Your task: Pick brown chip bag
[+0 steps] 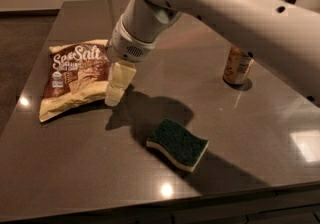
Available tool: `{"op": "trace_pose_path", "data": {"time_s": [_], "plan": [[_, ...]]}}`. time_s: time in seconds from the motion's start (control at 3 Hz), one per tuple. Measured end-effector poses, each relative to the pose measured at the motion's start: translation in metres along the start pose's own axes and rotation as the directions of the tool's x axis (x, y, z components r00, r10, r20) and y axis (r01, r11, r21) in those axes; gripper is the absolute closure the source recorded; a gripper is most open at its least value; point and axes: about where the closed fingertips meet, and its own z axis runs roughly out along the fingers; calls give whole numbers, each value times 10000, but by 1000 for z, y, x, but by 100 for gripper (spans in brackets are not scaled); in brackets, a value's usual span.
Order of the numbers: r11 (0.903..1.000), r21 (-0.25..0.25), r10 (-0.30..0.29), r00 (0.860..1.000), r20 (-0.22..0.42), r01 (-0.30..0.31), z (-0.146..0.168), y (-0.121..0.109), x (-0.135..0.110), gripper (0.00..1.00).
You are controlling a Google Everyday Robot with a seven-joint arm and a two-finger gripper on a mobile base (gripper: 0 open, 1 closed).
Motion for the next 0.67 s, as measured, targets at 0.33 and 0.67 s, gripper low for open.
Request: {"op": "trace_pose_path", "data": {"time_s": [0.33, 0.67], "plan": [[9996, -211, 200, 9996, -174, -204, 21, 6, -10, 0], [9991, -292, 298, 9988, -385, -309, 36, 9, -15, 0]]}}
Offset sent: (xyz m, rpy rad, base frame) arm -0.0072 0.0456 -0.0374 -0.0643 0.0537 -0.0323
